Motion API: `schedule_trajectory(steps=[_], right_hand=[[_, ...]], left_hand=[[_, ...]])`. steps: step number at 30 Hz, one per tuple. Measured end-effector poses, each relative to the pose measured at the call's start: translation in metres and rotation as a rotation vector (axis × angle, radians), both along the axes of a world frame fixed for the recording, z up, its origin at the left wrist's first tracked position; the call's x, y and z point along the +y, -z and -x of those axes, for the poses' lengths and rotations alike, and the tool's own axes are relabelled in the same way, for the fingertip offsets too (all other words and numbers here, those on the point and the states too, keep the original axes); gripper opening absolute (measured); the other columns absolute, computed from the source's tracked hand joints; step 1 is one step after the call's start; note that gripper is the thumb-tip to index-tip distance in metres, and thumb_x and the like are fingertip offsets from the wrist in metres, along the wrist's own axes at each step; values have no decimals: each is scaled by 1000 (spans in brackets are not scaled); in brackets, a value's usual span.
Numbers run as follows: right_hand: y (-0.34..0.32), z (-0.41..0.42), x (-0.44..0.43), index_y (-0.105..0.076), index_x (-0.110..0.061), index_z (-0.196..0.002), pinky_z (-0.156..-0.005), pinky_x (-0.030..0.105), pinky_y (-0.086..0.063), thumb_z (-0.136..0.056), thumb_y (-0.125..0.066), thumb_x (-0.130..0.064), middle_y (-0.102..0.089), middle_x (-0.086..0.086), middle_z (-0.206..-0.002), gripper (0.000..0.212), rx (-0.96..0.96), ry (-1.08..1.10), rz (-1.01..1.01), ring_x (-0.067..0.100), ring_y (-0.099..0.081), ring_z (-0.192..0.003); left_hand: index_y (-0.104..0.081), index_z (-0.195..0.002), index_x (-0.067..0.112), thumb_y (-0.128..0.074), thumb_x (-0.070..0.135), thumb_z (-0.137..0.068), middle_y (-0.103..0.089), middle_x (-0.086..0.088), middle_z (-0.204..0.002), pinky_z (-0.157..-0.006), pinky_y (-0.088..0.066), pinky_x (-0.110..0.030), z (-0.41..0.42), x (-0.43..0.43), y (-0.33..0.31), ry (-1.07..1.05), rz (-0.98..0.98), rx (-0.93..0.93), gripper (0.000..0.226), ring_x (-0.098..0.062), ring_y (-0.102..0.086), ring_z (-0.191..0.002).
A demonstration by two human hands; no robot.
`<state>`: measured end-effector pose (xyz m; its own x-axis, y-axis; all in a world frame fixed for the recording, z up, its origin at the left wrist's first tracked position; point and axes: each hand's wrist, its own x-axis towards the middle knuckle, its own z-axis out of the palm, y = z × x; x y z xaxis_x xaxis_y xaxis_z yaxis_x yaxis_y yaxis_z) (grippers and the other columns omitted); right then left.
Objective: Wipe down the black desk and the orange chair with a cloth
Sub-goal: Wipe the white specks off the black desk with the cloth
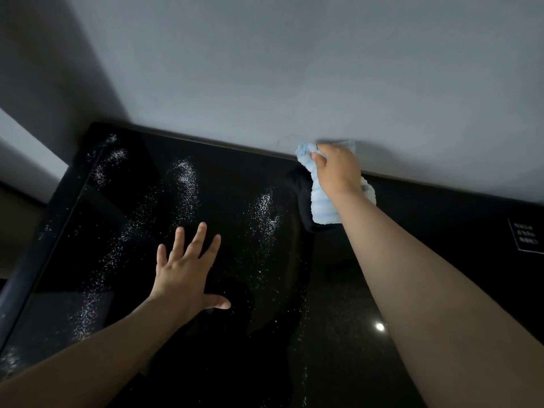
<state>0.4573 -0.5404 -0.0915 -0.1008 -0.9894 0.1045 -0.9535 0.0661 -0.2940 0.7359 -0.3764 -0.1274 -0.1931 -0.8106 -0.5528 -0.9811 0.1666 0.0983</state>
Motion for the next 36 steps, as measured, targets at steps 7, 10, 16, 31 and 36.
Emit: schedule_trajectory(steps=[7, 10, 16, 31, 36], right_hand=[[25, -6, -18, -60, -14, -93, -69, 31, -36, -97, -41, -25, -64, 7, -100, 21, 44, 27, -128, 27, -56, -99], [25, -7, -17, -61, -14, -100, -76, 34, -43, -97, -41, -26, -64, 7, -104, 24, 28, 27, -171, 27, -56, -101], [27, -9, 11, -58, -11, -85, -66, 35, -40, -95, -45, -24, -63, 6, -89, 21, 60, -15, -119, 27, -56, -87], [31, -20, 75, -66, -15, -108, -76, 37, -48, -95, -49, -23, -68, 1, -106, 22, 53, -21, -71, 24, -58, -102], [27, -22, 96, -63, -16, -116, -86, 43, -47, -96, -49, -25, -66, -3, -116, 26, 60, -40, -119, 21, -54, -112]], left_hand=[[24, -147, 32, -56, 83, -61, 46, 3, -145, -116, 2, -55, -2, 2, 0, 8, 7, 11, 128, -35, 28, -142], [25, -147, 32, -56, 82, -62, 40, 0, -151, -116, 2, -55, 1, 2, -2, 7, -1, -7, 128, -35, 28, -142], [22, -148, 32, -59, 81, -62, 37, -1, -153, -117, -1, -56, 2, 1, -5, 4, -7, -18, 129, -36, 25, -143], [19, -149, 31, -61, 82, -59, 32, -3, -155, -116, -6, -58, 4, -2, -4, 15, -2, -31, 131, -38, 20, -144], [17, -150, 30, -61, 82, -59, 29, -3, -156, -116, -8, -59, 4, -2, -4, 21, 7, -37, 131, -39, 18, -145]])
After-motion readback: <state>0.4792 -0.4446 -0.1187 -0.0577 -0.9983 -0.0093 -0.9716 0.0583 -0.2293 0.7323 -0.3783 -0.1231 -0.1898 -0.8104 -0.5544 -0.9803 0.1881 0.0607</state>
